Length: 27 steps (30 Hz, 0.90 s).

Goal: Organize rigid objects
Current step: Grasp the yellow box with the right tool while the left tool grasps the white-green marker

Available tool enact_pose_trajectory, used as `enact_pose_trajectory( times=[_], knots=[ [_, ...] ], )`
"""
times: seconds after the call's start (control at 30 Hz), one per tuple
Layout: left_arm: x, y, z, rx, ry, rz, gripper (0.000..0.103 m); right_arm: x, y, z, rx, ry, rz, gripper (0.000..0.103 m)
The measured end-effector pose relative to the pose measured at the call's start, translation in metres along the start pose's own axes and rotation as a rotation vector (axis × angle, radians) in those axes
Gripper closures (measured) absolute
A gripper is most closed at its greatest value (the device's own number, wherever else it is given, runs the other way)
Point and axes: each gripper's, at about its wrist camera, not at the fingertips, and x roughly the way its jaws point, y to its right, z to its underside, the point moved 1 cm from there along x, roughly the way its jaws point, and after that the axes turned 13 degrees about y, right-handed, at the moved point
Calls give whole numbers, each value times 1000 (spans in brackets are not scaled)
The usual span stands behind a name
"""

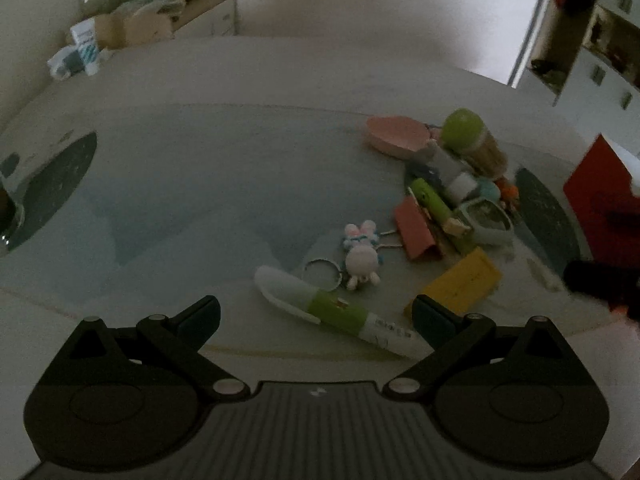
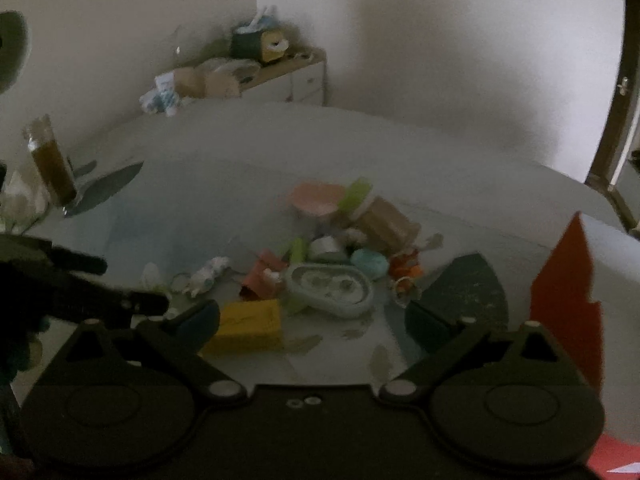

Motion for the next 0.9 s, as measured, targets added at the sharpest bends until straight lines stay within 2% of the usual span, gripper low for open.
enact_pose_trajectory(
  times=[0.33, 0.43, 0.6, 0.8, 0.87, 0.9],
  knots=[
    [25, -4, 0, -118, -117, -50, 1, 34, -37, 20, -131, -71, -98, 7],
    [31, -7, 0, -170, -158, -61, 13, 43, -45, 22, -143, -80, -110, 10],
    [33, -7, -2, -180, -163, -89, 19, 55, -51, 23, -151, -90, -114, 12],
    [34, 5, -3, -113, -147, -93, 45, 66, -55, 26, -140, -123, -101, 18],
    [32, 7, -4, -102, -146, -93, 57, 68, -54, 26, -120, -138, -98, 24],
    [32, 6, -4, -98, -145, -96, 59, 68, -53, 26, -112, -142, -96, 25]
  ],
)
